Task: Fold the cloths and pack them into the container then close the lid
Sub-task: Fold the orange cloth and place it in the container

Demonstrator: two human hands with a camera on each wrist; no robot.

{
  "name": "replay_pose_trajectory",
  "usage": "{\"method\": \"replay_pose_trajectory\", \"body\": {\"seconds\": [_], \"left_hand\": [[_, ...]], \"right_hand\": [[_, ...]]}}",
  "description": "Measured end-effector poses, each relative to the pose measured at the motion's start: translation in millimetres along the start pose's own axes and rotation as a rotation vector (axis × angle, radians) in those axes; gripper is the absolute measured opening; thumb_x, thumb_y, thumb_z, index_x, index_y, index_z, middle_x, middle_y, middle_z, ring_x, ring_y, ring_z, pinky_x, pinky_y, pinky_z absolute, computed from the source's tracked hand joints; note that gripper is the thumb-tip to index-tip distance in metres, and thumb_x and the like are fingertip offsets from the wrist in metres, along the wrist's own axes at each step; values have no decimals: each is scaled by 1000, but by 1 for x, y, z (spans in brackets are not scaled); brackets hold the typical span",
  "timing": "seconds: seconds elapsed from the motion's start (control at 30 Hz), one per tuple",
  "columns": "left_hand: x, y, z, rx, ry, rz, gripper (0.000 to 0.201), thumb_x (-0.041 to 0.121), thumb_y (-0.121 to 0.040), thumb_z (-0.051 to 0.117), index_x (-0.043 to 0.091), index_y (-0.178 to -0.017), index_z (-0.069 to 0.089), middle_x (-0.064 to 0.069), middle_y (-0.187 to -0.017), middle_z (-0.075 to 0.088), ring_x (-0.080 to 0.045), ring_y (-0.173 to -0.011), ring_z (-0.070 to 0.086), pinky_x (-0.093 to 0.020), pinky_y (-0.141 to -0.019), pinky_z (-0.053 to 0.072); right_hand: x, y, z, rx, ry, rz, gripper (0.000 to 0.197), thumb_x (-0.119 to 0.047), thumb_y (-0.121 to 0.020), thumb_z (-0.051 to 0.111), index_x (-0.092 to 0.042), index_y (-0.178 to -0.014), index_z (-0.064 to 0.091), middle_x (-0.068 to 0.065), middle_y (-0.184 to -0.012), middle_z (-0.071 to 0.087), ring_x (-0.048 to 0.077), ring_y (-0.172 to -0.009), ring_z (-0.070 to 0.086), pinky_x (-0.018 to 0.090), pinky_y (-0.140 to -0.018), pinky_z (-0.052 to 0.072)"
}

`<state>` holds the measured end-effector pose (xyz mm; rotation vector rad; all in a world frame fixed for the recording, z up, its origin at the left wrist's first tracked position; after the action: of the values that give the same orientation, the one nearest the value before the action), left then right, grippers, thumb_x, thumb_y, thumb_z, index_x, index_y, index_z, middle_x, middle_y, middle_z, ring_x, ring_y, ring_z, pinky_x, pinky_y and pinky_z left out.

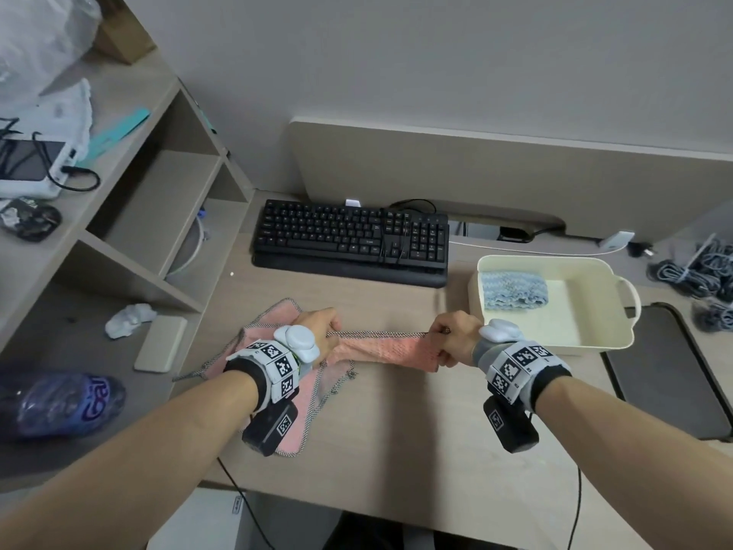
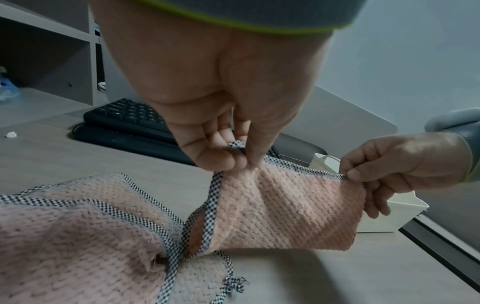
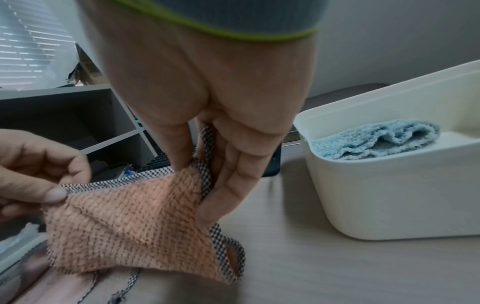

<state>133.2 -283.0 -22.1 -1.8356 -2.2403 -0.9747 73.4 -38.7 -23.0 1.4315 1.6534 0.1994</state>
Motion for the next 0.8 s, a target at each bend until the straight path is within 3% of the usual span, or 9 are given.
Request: {"method": "replay_pose_trajectory", "body": {"seconds": [0.07, 0.13, 0.23, 0.3, 0.37, 0.47, 0.6, 0.7, 0.8], "left_hand": [[1, -1, -3, 23, -9, -7, 10, 14, -80, 67, 16, -87, 61, -2, -85, 66, -24, -82, 63, -28, -68, 49], [1, -1, -5, 35, -5, -24, 13, 15, -80, 68, 20, -79, 56, 3, -73, 59, -20, -71, 58, -24, -56, 40], [3, 0, -7, 26, -6, 0, 16, 18, -82, 66, 21, -75, 52, 10, -60, 50, -17, -64, 51, -23, -49, 33], [6, 0, -7, 16, -27, 22, 18, 18, -82, 63, 21, -73, 49, 11, -57, 47, -18, -62, 49, -24, -49, 33], [7, 0, -5, -11, -49, 37, 16, 18, -83, 62, 22, -75, 48, 8, -60, 50, -20, -65, 52, -27, -55, 39], [9, 1, -1, -62, -86, 66, 10, 20, -83, 64, 17, -89, 56, -2, -82, 63, -26, -80, 61, -32, -72, 48], [6, 2, 9, -130, -152, 80, 23, 8, -79, 64, 11, -102, 63, -5, -103, 67, -24, -97, 60, -26, -79, 43], [7, -1, 9, -96, -145, 79, 22, 3, -78, 60, 11, -99, 63, -5, -102, 67, -26, -97, 61, -28, -80, 46], [15, -2, 2, -29, -118, 77, 15, 3, -82, 59, 10, -95, 59, -7, -97, 64, -26, -91, 60, -34, -78, 50]], "right_hand": [[1, 0, -1, 21, -10, -3, 17, -5, -87, 49, -4, -88, 66, 19, -70, 73, 30, -60, 72, 42, -63, 61], [3, 0, 0, 24, -5, 5, 17, -3, -84, 48, -4, -83, 65, 15, -67, 72, 30, -61, 73, 41, -64, 62], [5, 1, 1, 29, 28, 32, 18, -3, -80, 52, -14, -68, 60, 6, -59, 65, 26, -59, 69, 31, -56, 58], [5, 2, 0, 45, 44, 43, 19, -5, -81, 55, -16, -66, 57, 5, -65, 64, 24, -61, 65, 24, -49, 50], [3, 3, -1, 69, 59, 37, 16, -4, -83, 55, -14, -71, 58, 7, -77, 63, 23, -66, 61, 20, -46, 43], [4, 3, -4, 109, 38, 37, 20, 0, -82, 54, -17, -72, 55, 10, -82, 64, 24, -57, 60, 27, -43, 48], [13, 2, -5, 104, -14, 36, 26, 2, -85, 51, -20, -99, 55, 11, -93, 63, 26, -52, 60, 31, -42, 51], [16, 2, -5, 95, 43, 45, 36, 4, -89, 45, -18, -108, 65, 7, -75, 65, 19, -44, 58, 32, -46, 55], [19, 5, -3, 74, 27, 68, 38, 8, -88, 40, -17, -100, 65, 11, -67, 68, 28, -50, 67, 43, -58, 62]]}}
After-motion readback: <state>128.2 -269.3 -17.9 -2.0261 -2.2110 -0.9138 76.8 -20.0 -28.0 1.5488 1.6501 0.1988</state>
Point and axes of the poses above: each hand's wrist, its own y-axis away from the middle knuckle, its own z-axis out of the palm, x = y × z, the point moved 6 cm from there along -y, towards the middle knuckle
